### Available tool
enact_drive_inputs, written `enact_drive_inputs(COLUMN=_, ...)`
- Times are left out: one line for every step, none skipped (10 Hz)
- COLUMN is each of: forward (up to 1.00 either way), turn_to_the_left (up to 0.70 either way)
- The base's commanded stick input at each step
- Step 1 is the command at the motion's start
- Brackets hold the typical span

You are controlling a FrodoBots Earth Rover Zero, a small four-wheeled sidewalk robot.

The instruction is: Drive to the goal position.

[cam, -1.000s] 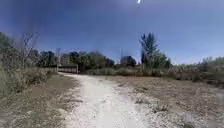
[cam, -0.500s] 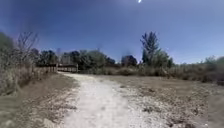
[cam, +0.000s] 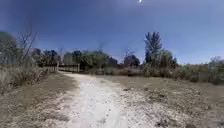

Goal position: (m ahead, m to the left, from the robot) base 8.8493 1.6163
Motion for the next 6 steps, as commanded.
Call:
enact_drive_inputs(forward=0.7, turn_to_the_left=0.0)
enact_drive_inputs(forward=0.7, turn_to_the_left=0.0)
enact_drive_inputs(forward=0.7, turn_to_the_left=0.0)
enact_drive_inputs(forward=0.7, turn_to_the_left=0.0)
enact_drive_inputs(forward=0.7, turn_to_the_left=0.0)
enact_drive_inputs(forward=0.7, turn_to_the_left=0.0)
